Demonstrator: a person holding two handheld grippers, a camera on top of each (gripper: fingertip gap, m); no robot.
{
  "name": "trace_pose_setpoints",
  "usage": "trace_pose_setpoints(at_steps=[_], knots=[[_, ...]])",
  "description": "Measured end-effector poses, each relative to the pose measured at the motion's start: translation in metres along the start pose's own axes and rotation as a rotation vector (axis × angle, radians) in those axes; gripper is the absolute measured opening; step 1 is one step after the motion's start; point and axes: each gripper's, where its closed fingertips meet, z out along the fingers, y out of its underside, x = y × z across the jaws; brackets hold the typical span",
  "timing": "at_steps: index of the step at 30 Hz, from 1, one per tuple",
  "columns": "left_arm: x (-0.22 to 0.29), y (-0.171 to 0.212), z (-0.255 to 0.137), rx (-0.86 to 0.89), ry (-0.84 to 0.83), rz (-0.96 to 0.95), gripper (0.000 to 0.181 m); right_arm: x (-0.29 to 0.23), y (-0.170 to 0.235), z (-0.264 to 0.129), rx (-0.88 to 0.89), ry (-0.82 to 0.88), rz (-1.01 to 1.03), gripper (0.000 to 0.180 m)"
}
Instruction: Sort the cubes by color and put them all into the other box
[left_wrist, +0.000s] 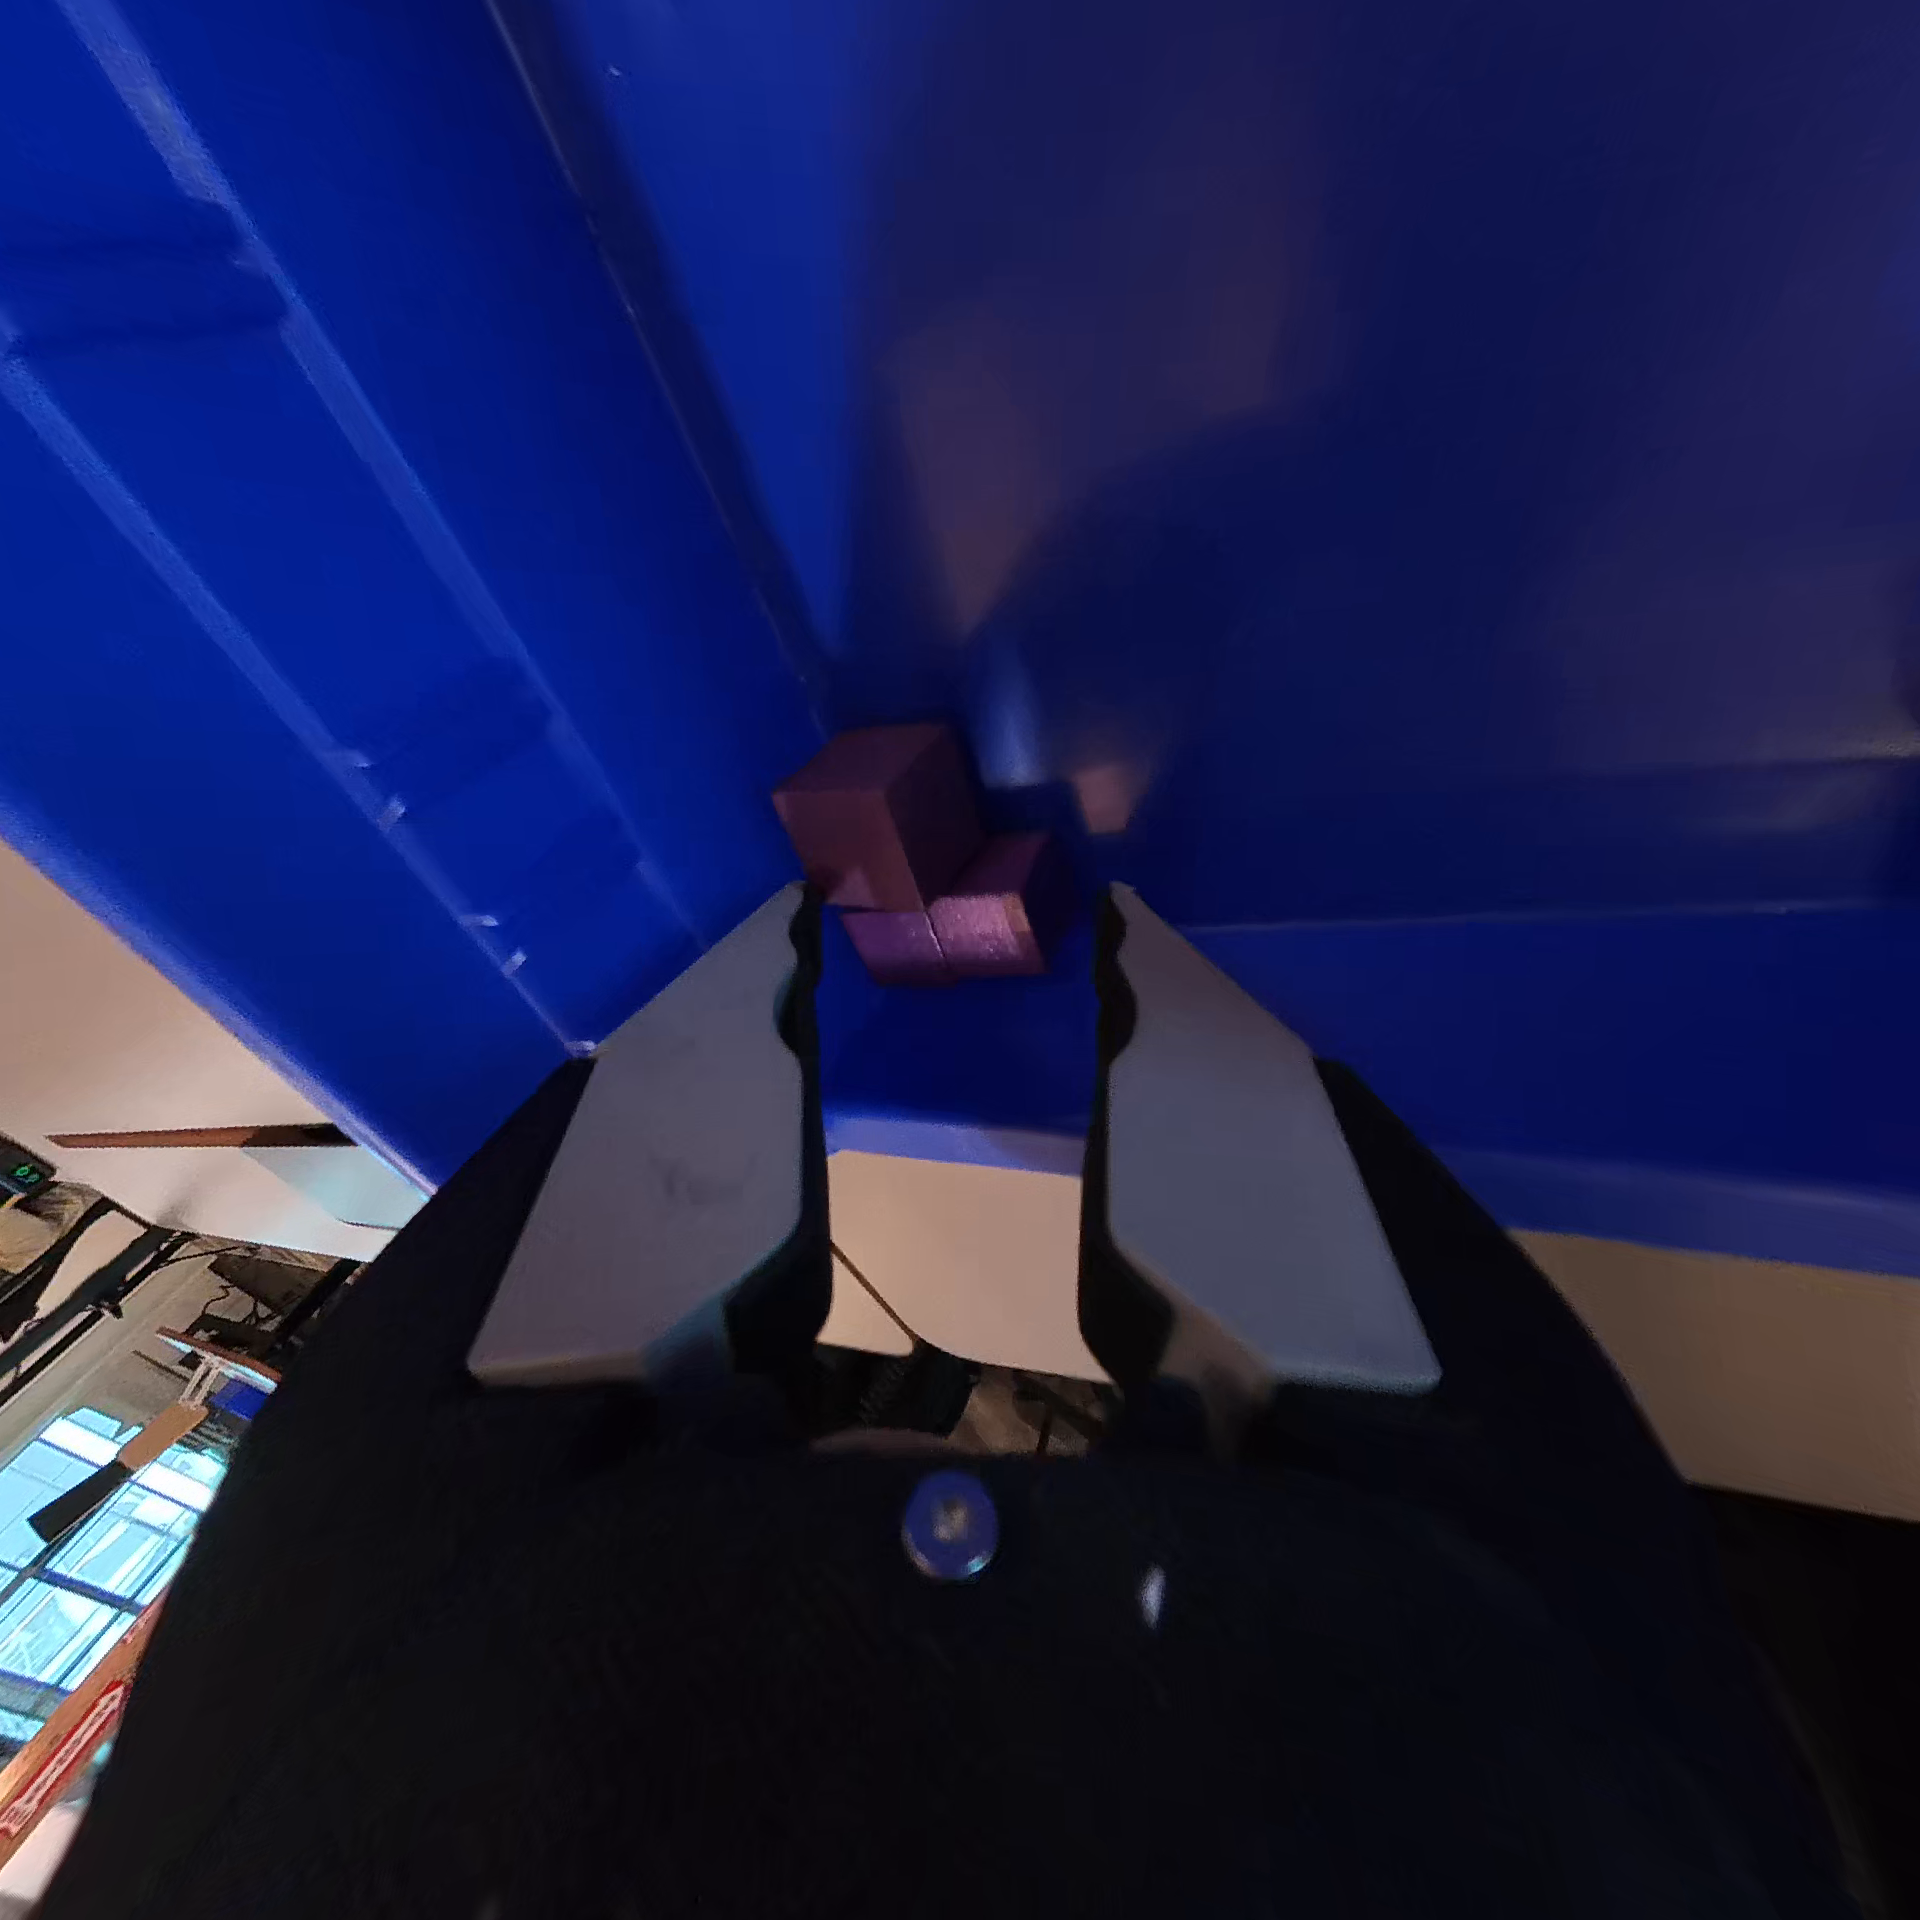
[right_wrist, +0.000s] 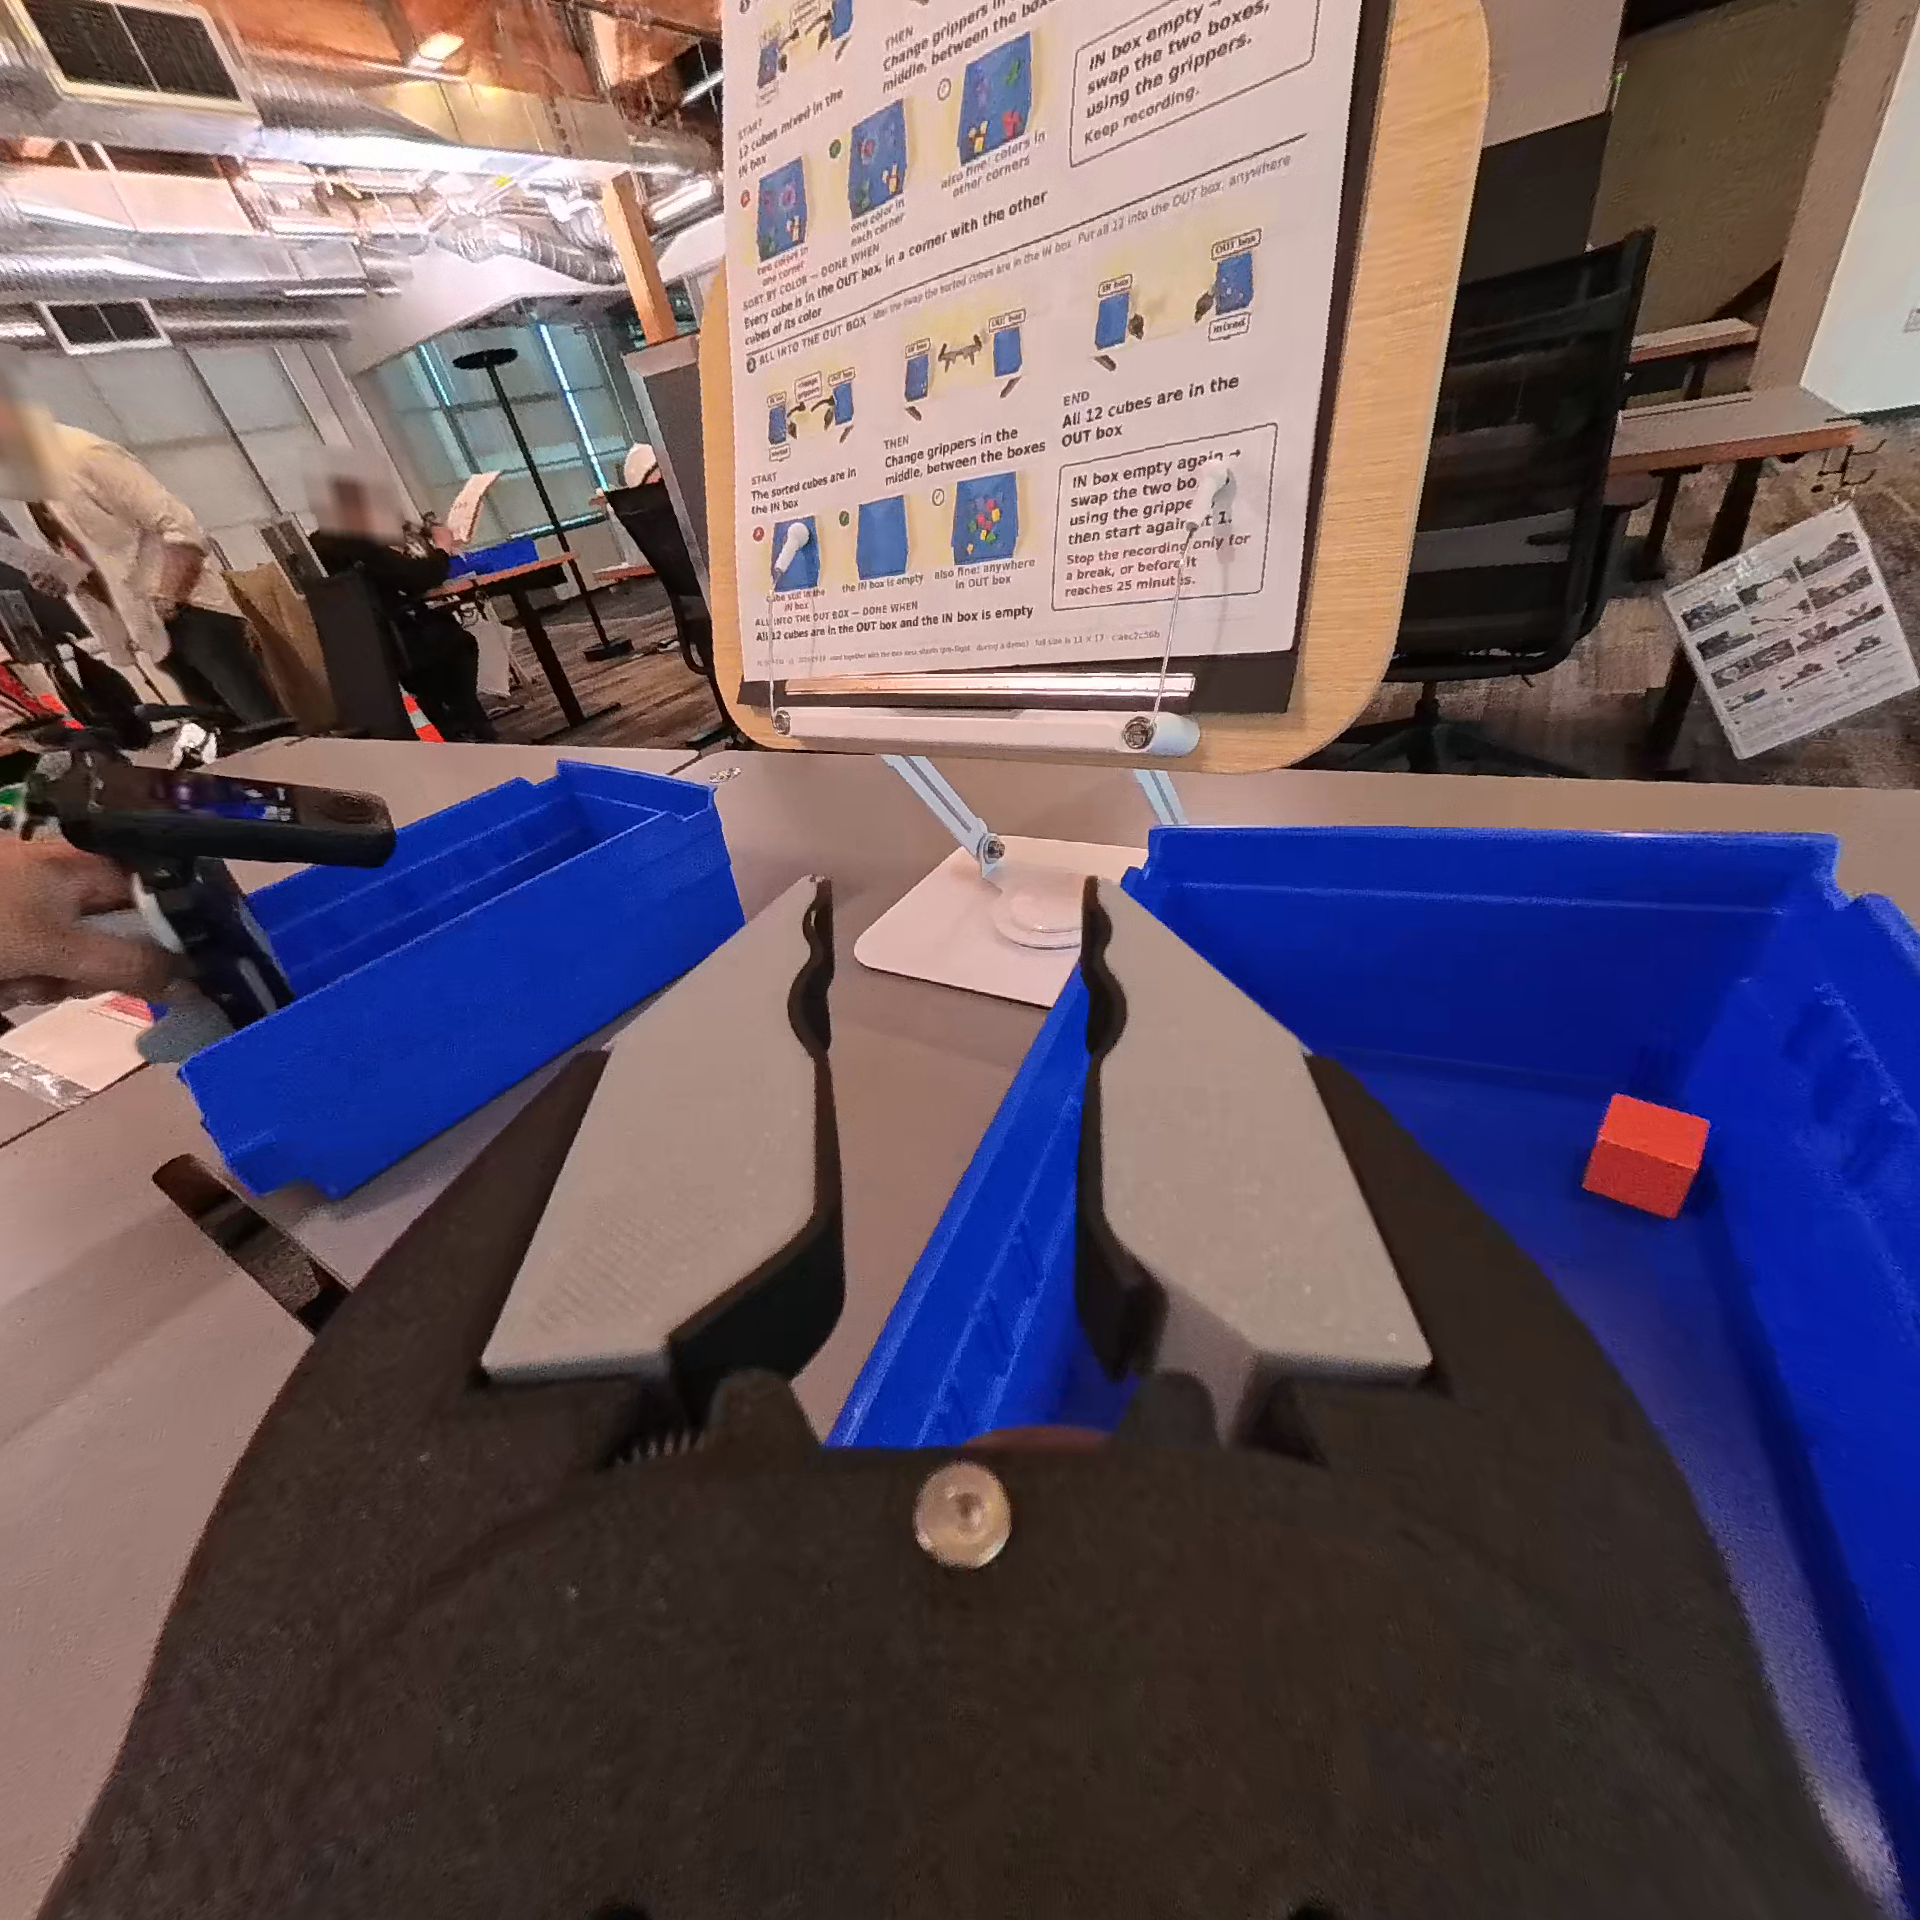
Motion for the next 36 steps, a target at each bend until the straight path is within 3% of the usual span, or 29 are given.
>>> trace_pose_setpoints(at_steps=[3,4,5,6,8,12,17,23,26,29,31,33,36], knots=[[-0.003,-0.017,0.002,0.092,0.009,-0.022,0.045,-0.003,0.0,0.0,0.006,-0.003,-0.011,0.045],[0.018,-0.021,0.0,0.127,0.157,-0.03,0.007,-0.003,0.003,0.0,0.007,-0.003,-0.011,0.045],[0.043,-0.028,-0.008,0.171,0.338,-0.038,0.0,-0.003,0.003,0.0,0.003,-0.004,-0.011,0.045],[0.053,-0.032,-0.014,0.203,0.423,-0.068,0.012,-0.004,0.003,0.0,-0.001,-0.005,-0.014,0.045],[0.035,-0.03,-0.007,0.178,0.3,-0.096,0.052,-0.004,0.003,0.001,-0.01,-0.007,-0.015,0.045],[0.037,-0.036,-0.014,0.23,0.31,-0.056,0.052,-0.006,0.003,-0.001,-0.005,-0.012,-0.019,0.044],[0.031,-0.074,-0.039,0.455,0.255,0.007,0.05,-0.005,0.005,0.002,-0.011,-0.015,-0.009,0.044],[0.021,-0.096,-0.023,0.486,0.248,-0.062,0.05,-0.003,0.009,0.004,-0.025,-0.011,-0.01,0.044],[0.033,-0.104,-0.021,0.52,0.35,-0.082,0.026,-0.002,0.01,0.004,-0.029,-0.008,-0.005,0.044],[0.03,-0.101,-0.021,0.516,0.329,-0.065,0.026,-0.004,0.01,0.005,-0.029,-0.026,0.013,0.044],[0.027,-0.101,-0.038,0.592,0.321,-0.042,0.026,-0.011,0.009,0.004,-0.024,-0.064,0.015,0.043],[0.034,-0.104,-0.081,0.78,0.335,0.031,0.026,-0.027,0.006,0.002,-0.016,-0.151,0.025,0.043],[0.082,-0.089,-0.162,1.089,0.336,0.343,0.026,-0.077,0.007,0.001,-0.043,-0.409,0.056,0.043]])
